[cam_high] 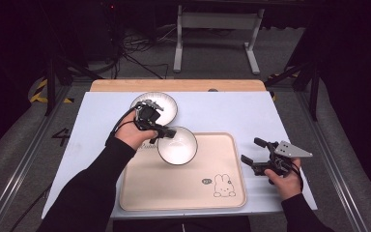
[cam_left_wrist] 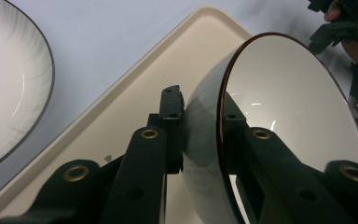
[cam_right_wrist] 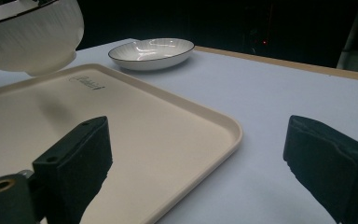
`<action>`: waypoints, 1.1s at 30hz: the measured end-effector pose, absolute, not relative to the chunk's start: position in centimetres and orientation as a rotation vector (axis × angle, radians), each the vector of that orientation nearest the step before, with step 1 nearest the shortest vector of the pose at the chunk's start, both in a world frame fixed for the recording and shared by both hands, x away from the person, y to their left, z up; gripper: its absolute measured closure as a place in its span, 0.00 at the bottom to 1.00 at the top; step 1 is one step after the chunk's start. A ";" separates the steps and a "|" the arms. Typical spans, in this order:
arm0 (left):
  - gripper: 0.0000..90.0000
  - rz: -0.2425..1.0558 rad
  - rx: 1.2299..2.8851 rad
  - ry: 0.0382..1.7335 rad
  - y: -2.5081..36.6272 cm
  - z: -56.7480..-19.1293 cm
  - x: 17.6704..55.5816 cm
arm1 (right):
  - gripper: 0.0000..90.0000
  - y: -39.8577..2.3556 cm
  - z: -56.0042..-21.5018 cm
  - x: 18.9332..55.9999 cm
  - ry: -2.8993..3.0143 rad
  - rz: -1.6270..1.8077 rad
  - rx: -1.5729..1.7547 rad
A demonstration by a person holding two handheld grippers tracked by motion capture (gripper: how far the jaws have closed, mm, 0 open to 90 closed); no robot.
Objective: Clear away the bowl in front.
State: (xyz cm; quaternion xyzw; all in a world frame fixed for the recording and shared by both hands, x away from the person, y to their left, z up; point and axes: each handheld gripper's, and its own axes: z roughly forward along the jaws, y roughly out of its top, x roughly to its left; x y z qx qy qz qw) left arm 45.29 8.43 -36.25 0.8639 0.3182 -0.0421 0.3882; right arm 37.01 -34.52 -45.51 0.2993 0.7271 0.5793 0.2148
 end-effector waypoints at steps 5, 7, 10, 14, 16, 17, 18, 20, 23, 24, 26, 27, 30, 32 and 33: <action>0.86 -0.124 2.217 0.802 7.9 -36.8 45.2 | 0.09 -34.5 -45.5 37.0 2.017 1.607 0.830; 0.86 -0.133 2.224 0.801 7.7 -37.1 45.2 | 0.09 -34.5 -45.5 37.0 2.016 1.607 0.829; 0.86 -0.152 2.235 0.794 7.3 -37.5 45.2 | 0.09 -34.5 -45.5 37.0 2.017 1.606 0.833; 0.86 -0.161 2.249 0.788 7.0 -38.0 45.2 | 0.09 -34.5 -45.5 37.0 2.016 1.607 0.832; 0.86 -0.165 2.255 0.784 6.8 -38.3 45.2 | 0.09 -34.6 -45.5 37.0 2.016 1.608 0.832; 0.86 -0.170 2.259 0.785 6.7 -38.4 45.2 | 0.09 -34.6 -45.5 37.0 2.017 1.608 0.832; 0.86 -0.170 2.259 0.785 6.7 -38.4 45.2 | 0.09 -34.6 -45.5 37.0 2.017 1.608 0.832; 0.86 -0.176 2.264 0.777 6.6 -38.6 45.1 | 0.09 -34.6 -45.5 37.0 2.016 1.608 0.833; 0.86 -0.182 2.282 0.770 6.3 -39.0 45.1 | 0.09 -34.6 -45.5 37.0 2.016 1.608 0.832; 0.86 -0.184 2.284 0.767 6.2 -39.1 45.0 | 0.09 -34.6 -45.5 37.0 2.017 1.607 0.832; 0.86 -0.190 2.290 0.764 6.0 -39.3 45.0 | 0.09 -34.6 -45.5 37.0 2.017 1.607 0.832; 0.86 -0.193 2.293 0.762 5.9 -39.4 45.0 | 0.09 -34.6 -45.5 37.0 2.017 1.607 0.832; 0.86 -0.198 2.301 0.760 5.8 -39.7 44.9 | 0.09 -34.6 -45.5 37.0 2.016 1.608 0.832; 0.86 -0.201 2.307 0.758 5.6 -39.9 44.9 | 0.09 -34.6 -45.5 37.0 2.014 1.610 0.833; 0.86 -0.208 2.308 0.760 5.5 -40.0 44.9 | 0.09 -34.6 -45.5 37.0 2.016 1.609 0.833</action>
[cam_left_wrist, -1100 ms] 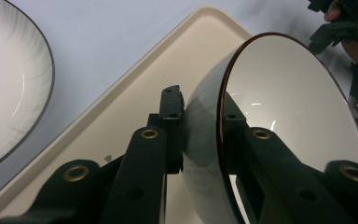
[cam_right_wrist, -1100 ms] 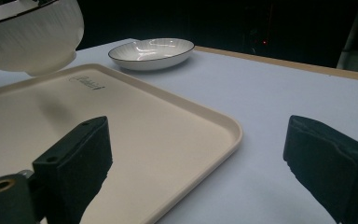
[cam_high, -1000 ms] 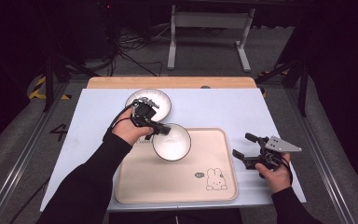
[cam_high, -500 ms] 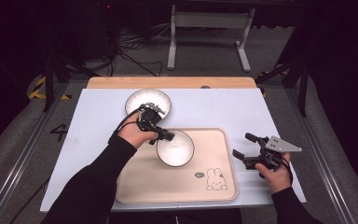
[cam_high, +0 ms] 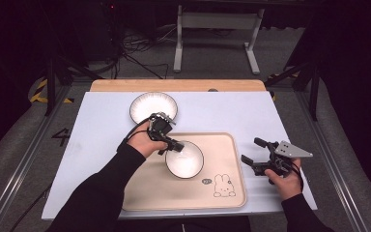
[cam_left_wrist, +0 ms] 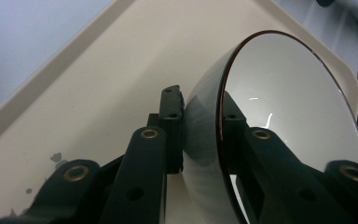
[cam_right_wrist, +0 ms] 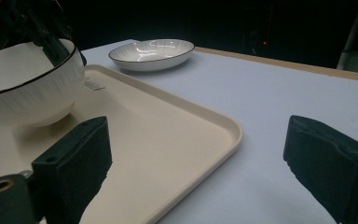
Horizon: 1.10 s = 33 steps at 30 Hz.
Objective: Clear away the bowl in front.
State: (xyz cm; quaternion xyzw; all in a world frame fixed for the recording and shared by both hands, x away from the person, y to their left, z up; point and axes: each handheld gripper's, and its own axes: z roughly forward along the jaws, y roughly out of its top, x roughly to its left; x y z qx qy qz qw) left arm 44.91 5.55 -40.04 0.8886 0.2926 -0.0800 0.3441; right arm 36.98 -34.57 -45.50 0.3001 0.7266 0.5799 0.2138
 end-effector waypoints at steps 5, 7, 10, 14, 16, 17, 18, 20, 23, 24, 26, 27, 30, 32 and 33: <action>0.86 -0.209 2.317 0.749 5.3 -40.3 44.9 | 0.09 -34.6 -45.5 37.0 2.014 1.610 0.831; 0.86 -0.212 2.321 0.753 5.2 -40.4 44.9 | 0.09 -34.6 -45.5 37.0 2.014 1.611 0.833; 0.86 -0.213 2.323 0.750 5.1 -40.6 44.9 | 0.09 -34.6 -45.5 37.0 2.016 1.609 0.832; 0.86 -0.214 2.330 0.744 4.9 -40.9 44.9 | 0.09 -34.6 -45.5 37.0 2.013 1.611 0.833; 0.86 -0.214 2.335 0.743 4.8 -41.0 45.0 | 0.09 -34.6 -45.5 37.0 2.014 1.610 0.832; 0.86 -0.214 2.335 0.743 4.8 -41.0 45.0 | 0.09 -34.6 -45.5 37.0 2.014 1.610 0.832; 0.86 -0.217 2.332 0.745 4.7 -41.1 45.0 | 0.09 -34.6 -45.5 37.0 2.016 1.609 0.832; 0.86 -0.215 2.333 0.743 4.7 -41.2 45.0 | 0.09 -34.6 -45.5 37.0 2.013 1.611 0.833; 0.86 -0.219 2.329 0.744 4.7 -41.2 45.1 | 0.09 -34.6 -45.5 37.0 2.013 1.613 0.833; 0.86 -0.218 2.329 0.743 4.7 -41.3 45.1 | 0.09 -34.6 -45.5 37.0 2.013 1.613 0.833; 0.86 -0.219 2.331 0.739 4.7 -41.3 45.1 | 0.09 -34.6 -45.5 37.0 2.013 1.612 0.833; 0.86 -0.219 2.331 0.739 4.7 -41.3 45.1 | 0.09 -34.6 -45.5 37.0 2.013 1.612 0.833; 0.87 -0.215 2.338 0.743 4.8 -41.4 45.2 | 0.09 -34.6 -45.5 37.0 2.013 1.612 0.833; 0.87 -0.221 2.335 0.742 4.8 -41.4 45.3 | 0.09 -34.6 -45.5 37.0 2.013 1.612 0.833; 0.87 -0.224 2.335 0.745 4.8 -41.4 45.3 | 0.09 -34.6 -45.5 37.0 2.013 1.612 0.833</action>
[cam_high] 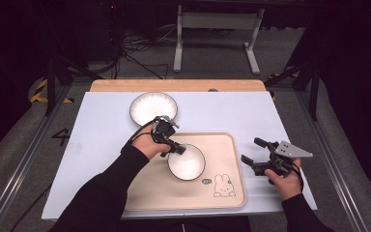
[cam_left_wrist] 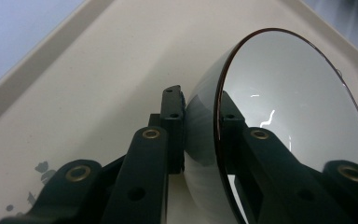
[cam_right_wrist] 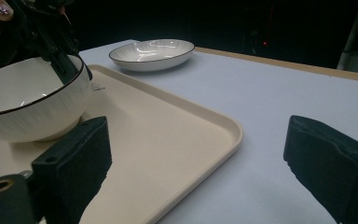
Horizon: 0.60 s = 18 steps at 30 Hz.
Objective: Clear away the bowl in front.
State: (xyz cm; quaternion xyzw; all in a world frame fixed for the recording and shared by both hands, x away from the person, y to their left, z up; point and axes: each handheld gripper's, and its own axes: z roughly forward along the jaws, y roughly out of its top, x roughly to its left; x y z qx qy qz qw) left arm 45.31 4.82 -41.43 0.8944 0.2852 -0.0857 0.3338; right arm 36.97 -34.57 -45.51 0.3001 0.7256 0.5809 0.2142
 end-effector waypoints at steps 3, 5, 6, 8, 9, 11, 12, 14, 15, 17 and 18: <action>0.87 -0.225 2.336 0.749 4.9 -41.4 45.4 | 0.09 -34.6 -45.5 37.0 2.013 1.612 0.832; 0.87 -0.223 2.338 0.753 4.9 -41.4 45.4 | 0.09 -34.6 -45.5 37.0 2.013 1.613 0.833; 0.87 -0.217 2.342 0.754 4.9 -41.4 45.4 | 0.09 -34.6 -45.5 37.0 2.013 1.613 0.833; 0.87 -0.204 2.349 0.759 5.0 -41.5 45.4 | 0.09 -34.6 -45.5 37.0 2.013 1.613 0.833; 0.87 -0.201 2.352 0.761 5.0 -41.5 45.5 | 0.09 -34.6 -45.5 37.0 2.012 1.613 0.833; 0.87 -0.197 2.349 0.765 5.1 -41.5 45.5 | 0.09 -34.6 -45.5 37.0 2.011 1.614 0.833; 0.87 -0.193 2.349 0.764 5.1 -41.5 45.6 | 0.08 -34.6 -45.5 37.0 2.009 1.616 0.833; 0.86 -0.198 2.334 0.769 5.2 -41.5 45.6 | 0.08 -34.6 -45.5 37.0 2.009 1.616 0.834; 0.85 -0.198 2.324 0.769 5.2 -41.4 45.6 | 0.08 -34.6 -45.5 37.0 2.010 1.615 0.835; 0.80 -0.170 2.311 0.756 5.3 -41.1 45.6 | 0.09 -34.6 -45.5 37.0 2.012 1.612 0.834; 0.76 -0.154 2.302 0.751 5.3 -41.0 45.5 | 0.08 -34.6 -45.5 37.0 2.011 1.612 0.835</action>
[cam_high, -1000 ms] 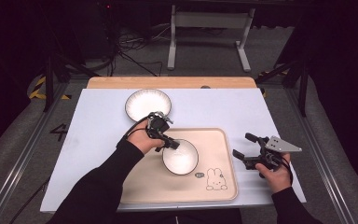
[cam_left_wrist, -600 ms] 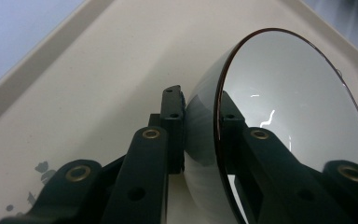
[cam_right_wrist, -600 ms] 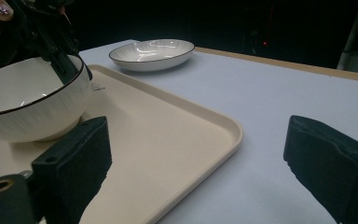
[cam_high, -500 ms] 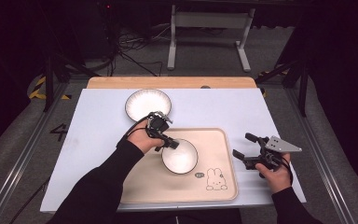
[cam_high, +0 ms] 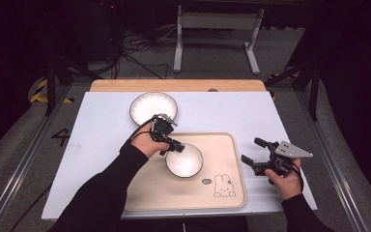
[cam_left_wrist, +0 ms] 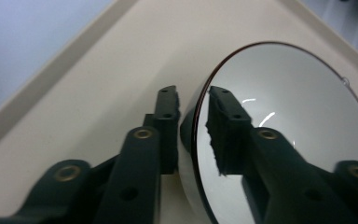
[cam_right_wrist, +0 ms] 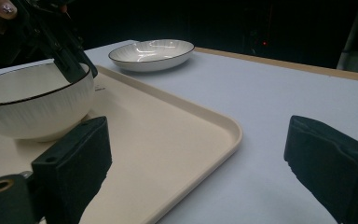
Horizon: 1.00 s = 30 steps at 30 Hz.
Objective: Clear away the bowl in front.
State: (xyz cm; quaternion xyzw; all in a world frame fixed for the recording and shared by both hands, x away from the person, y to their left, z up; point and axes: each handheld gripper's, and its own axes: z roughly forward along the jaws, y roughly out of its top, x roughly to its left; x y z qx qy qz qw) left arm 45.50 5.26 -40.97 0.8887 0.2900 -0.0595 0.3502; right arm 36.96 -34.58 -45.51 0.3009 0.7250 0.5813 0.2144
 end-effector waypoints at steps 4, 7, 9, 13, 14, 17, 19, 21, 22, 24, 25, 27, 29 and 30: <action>0.57 -0.105 2.274 0.736 5.3 -40.5 45.1 | 0.08 -34.6 -45.5 37.0 2.006 1.615 0.832; 0.43 -0.050 2.258 0.712 5.4 -40.0 44.7 | 0.08 -34.6 -45.5 37.0 2.005 1.617 0.834; 0.33 -0.023 2.246 0.699 5.6 -39.7 44.5 | 0.08 -34.6 -45.5 37.0 2.010 1.612 0.835; 0.25 0.044 2.216 0.665 6.2 -38.9 43.9 | 0.08 -34.6 -45.5 37.0 2.011 1.610 0.834; 0.25 0.054 2.201 0.659 6.4 -38.7 43.7 | 0.08 -34.6 -45.5 36.9 2.009 1.611 0.833; 0.23 0.082 2.157 0.636 7.0 -38.2 43.1 | 0.08 -34.6 -45.5 36.9 2.005 1.616 0.829; 0.23 0.096 2.137 0.624 7.3 -38.1 42.7 | 0.08 -34.6 -45.5 36.9 2.003 1.617 0.832; 0.22 0.105 2.112 0.611 7.8 -37.9 42.1 | 0.08 -34.6 -45.5 36.9 2.005 1.616 0.829; 0.21 0.112 2.106 0.602 8.0 -37.8 41.9 | 0.08 -34.6 -45.5 36.9 2.006 1.615 0.829; 0.21 0.120 2.093 0.592 8.4 -37.7 41.5 | 0.08 -34.6 -45.5 36.9 2.009 1.613 0.832; 0.21 0.126 2.083 0.588 8.6 -37.7 41.3 | 0.08 -34.6 -45.5 36.9 2.008 1.614 0.830; 0.20 0.140 2.068 0.585 9.2 -37.5 40.8 | 0.07 -34.6 -45.5 36.9 2.006 1.614 0.831; 0.20 0.157 2.048 0.587 9.7 -37.4 40.5 | 0.07 -34.6 -45.5 36.9 2.006 1.614 0.832; 0.20 0.160 2.040 0.592 10.1 -37.3 40.2 | 0.07 -34.6 -45.5 36.9 2.008 1.613 0.833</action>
